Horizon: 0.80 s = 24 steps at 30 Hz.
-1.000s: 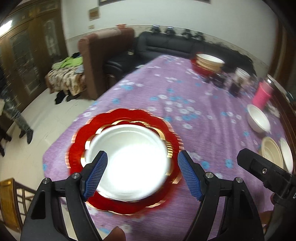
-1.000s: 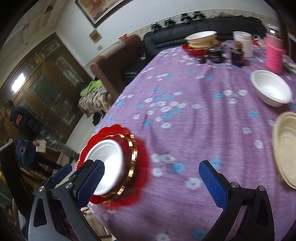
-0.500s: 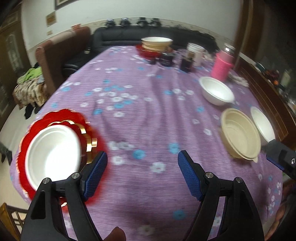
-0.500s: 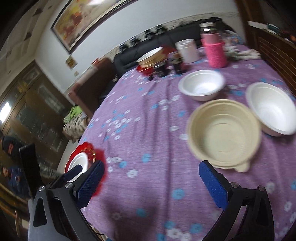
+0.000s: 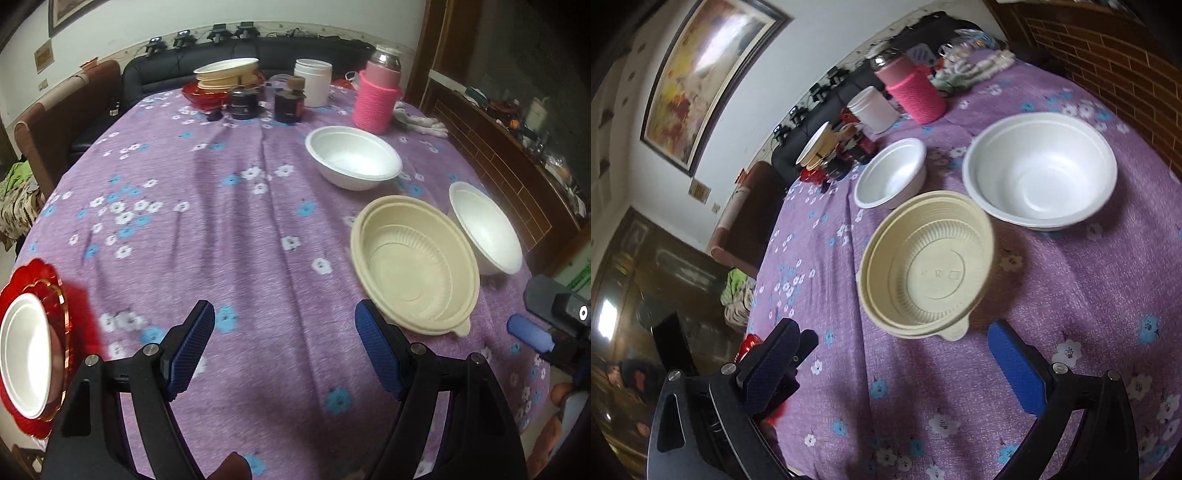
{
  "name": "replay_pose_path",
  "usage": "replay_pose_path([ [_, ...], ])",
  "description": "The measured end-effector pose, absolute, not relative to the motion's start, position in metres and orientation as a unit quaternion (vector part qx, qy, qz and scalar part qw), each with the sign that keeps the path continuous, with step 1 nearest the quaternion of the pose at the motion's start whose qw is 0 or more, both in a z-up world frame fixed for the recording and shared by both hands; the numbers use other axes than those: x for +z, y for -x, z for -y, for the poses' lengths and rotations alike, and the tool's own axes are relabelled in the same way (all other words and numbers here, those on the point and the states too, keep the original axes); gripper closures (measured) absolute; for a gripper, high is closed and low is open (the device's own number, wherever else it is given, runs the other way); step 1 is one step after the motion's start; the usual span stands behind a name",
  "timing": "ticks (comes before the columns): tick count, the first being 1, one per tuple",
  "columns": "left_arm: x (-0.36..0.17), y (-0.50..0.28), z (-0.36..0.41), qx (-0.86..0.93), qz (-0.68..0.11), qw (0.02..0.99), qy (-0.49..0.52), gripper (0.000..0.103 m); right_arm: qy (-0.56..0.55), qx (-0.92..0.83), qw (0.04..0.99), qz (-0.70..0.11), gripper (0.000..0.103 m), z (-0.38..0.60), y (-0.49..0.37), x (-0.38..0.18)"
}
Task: Organize plates and bowls
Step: 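Move both tools back toward the beige bowl, then grasp the rim of the beige plastic bowl with the left tool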
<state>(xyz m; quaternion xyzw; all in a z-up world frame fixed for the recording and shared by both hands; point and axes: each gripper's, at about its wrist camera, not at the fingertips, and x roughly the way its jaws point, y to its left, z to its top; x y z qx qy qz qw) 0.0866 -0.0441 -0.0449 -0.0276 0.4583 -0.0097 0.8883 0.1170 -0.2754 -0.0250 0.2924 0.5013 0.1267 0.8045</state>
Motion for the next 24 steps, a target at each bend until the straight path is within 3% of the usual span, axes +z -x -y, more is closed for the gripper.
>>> replay_pose_path([
  [16,-0.066,-0.128,0.085,-0.024,-0.477,0.878,0.027,0.025,-0.344,0.106,0.786,-0.502,0.001,0.306,-0.141,-0.049],
  [24,-0.074,-0.139,0.096,-0.026,-0.481,0.876,0.017,0.025,-0.341,0.1,0.782,-0.512,0.009,0.305,-0.151,-0.06],
])
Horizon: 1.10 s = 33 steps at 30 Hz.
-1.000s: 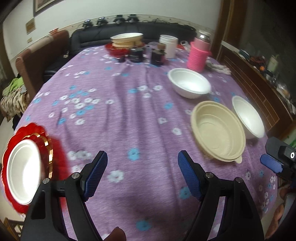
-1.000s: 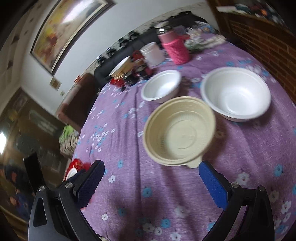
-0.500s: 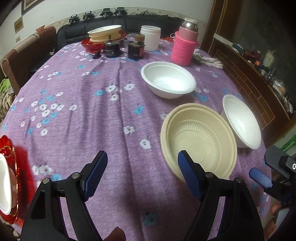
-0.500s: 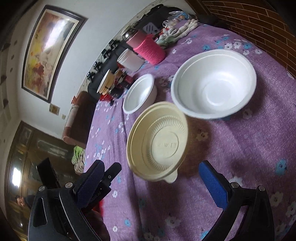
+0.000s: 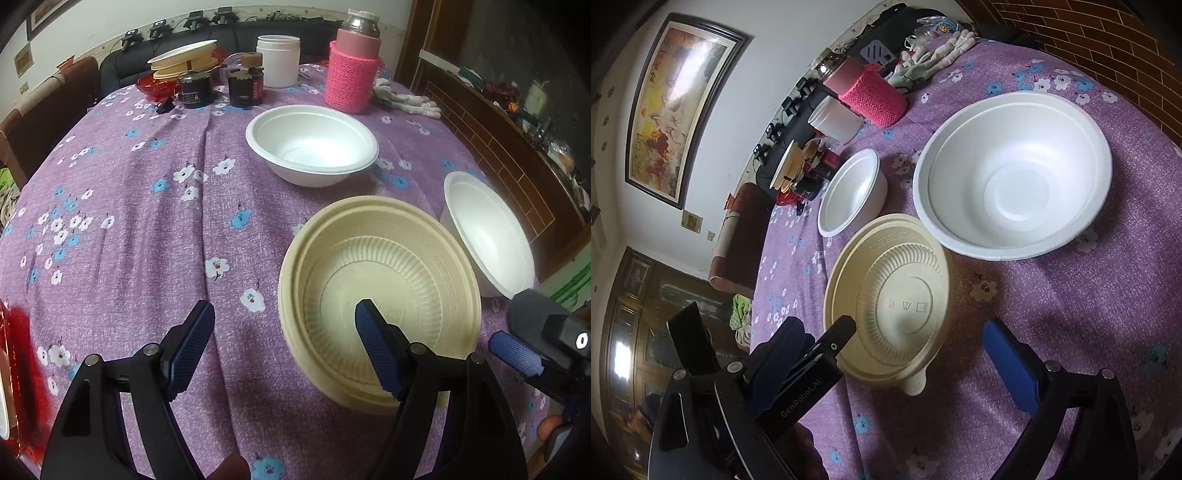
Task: Organize plates and bowls
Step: 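Grasp the rim of the beige plastic bowl with the left tool, then lift and carry the beige bowl with the left tool over the red plates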
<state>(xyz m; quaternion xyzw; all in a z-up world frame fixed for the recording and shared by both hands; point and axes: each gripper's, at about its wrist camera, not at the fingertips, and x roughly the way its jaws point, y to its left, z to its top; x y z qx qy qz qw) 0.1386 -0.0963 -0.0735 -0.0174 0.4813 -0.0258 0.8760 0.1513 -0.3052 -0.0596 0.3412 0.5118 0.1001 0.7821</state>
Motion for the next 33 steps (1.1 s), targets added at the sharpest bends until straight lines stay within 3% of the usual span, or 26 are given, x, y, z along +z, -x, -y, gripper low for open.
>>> replay_pose_path([
  [10,-0.084,-0.149,0.104,-0.029,-0.491,0.871,0.01,0.026,-0.329,0.09,0.78,-0.524,0.023,0.304,-0.165,-0.07],
  [17,-0.09,-0.154,0.105,-0.016,-0.496,0.868,-0.011,0.062,-0.309,0.078,0.783,-0.534,0.039,0.298,-0.174,-0.075],
  [19,-0.093,-0.154,0.105,-0.01,-0.498,0.867,-0.019,0.071,-0.302,0.07,0.781,-0.542,0.046,0.297,-0.176,-0.08],
  [22,-0.094,-0.154,0.105,-0.011,-0.499,0.866,-0.023,0.079,-0.29,0.065,0.78,-0.55,0.066,0.294,-0.177,-0.085],
  [24,-0.093,-0.152,0.108,-0.013,-0.496,0.867,-0.03,0.087,-0.284,0.057,0.782,-0.552,0.087,0.293,-0.176,-0.087],
  [25,-0.093,-0.152,0.108,-0.012,-0.495,0.868,-0.032,0.087,-0.282,0.055,0.782,-0.553,0.09,0.293,-0.175,-0.087],
  [33,-0.088,-0.143,0.105,-0.012,-0.491,0.871,-0.033,0.087,-0.274,0.059,0.786,-0.552,0.09,0.29,-0.168,-0.083],
])
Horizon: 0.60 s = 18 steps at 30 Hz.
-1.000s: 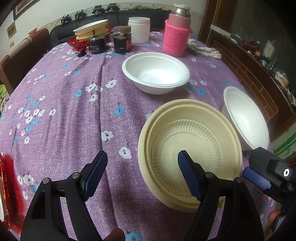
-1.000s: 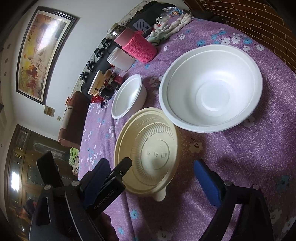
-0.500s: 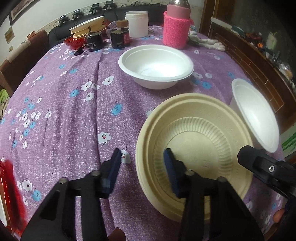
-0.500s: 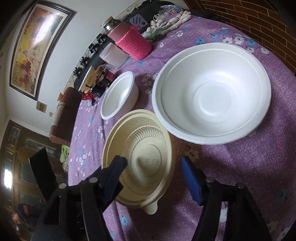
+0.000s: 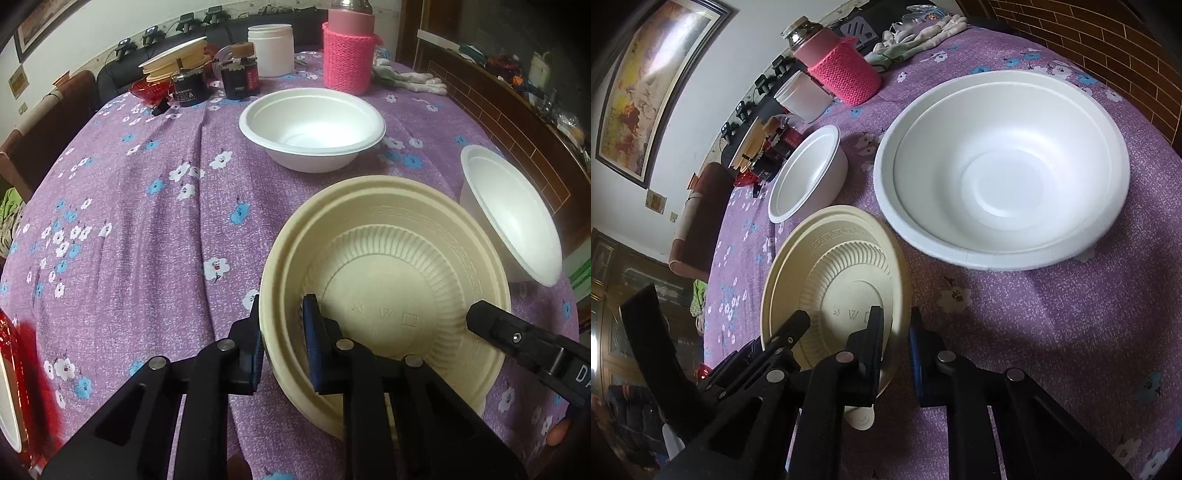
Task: Organize plates and bowls
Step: 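Lift and carry the beige bowl with the left tool over the red plates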
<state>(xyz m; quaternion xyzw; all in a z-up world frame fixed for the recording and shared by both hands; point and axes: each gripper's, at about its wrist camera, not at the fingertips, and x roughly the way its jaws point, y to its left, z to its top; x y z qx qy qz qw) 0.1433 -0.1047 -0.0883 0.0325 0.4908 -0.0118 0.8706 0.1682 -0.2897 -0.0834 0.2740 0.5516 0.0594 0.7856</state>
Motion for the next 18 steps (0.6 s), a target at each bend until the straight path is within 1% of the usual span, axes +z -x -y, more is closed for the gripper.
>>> replay_pose_path([
  [18,-0.073,-0.117,0.08,-0.003,-0.476,0.879,-0.02,0.087,-0.242,0.076,0.8,-0.544,0.09,0.263,-0.156,-0.067],
])
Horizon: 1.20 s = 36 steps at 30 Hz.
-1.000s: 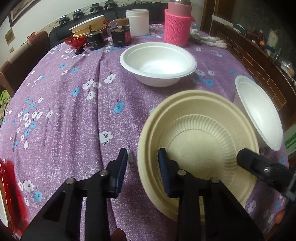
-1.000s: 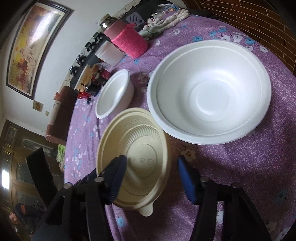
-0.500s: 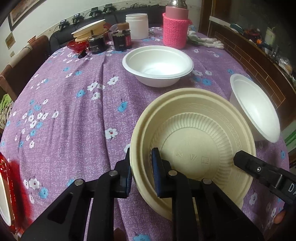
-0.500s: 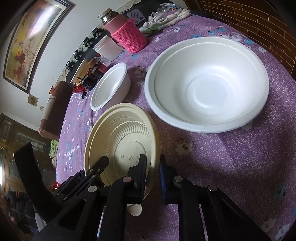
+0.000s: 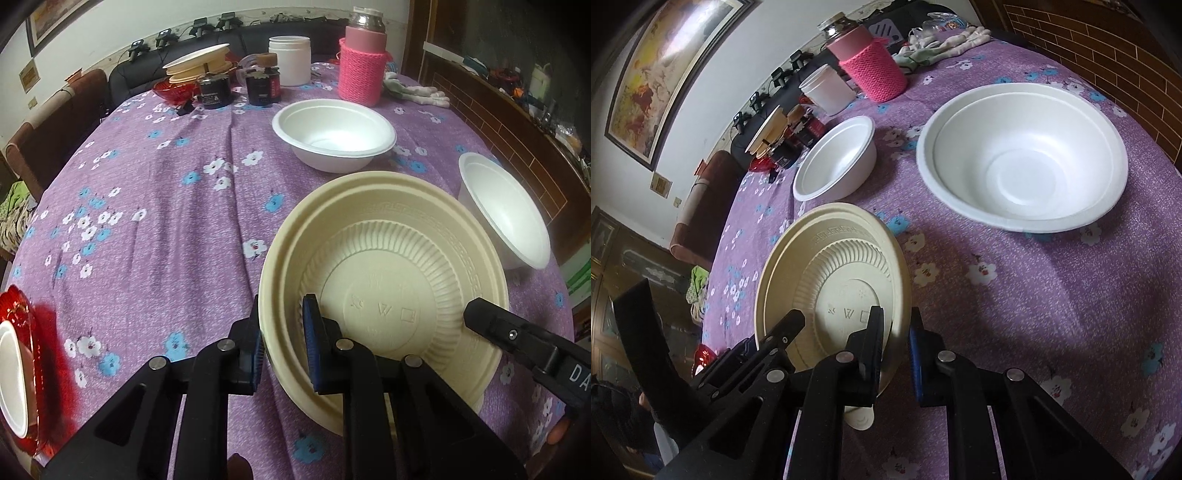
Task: Organize plates and bowls
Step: 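Lift and carry the beige bowl with the left tool over the red plates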
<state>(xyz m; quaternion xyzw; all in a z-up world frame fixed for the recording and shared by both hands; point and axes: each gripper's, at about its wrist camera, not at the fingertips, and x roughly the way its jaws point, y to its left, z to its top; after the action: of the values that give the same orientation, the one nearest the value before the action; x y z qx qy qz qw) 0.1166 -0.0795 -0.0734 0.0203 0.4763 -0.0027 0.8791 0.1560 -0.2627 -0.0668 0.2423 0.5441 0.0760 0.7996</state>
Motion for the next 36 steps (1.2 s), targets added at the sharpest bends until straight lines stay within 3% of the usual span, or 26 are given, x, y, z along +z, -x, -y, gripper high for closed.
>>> replay_pose_path([
  [36,-0.043,-0.06,-0.006,0.046,-0.447,0.893,0.039,0.087,-0.181,0.152,0.817,-0.526,0.091,0.177,-0.131,-0.028],
])
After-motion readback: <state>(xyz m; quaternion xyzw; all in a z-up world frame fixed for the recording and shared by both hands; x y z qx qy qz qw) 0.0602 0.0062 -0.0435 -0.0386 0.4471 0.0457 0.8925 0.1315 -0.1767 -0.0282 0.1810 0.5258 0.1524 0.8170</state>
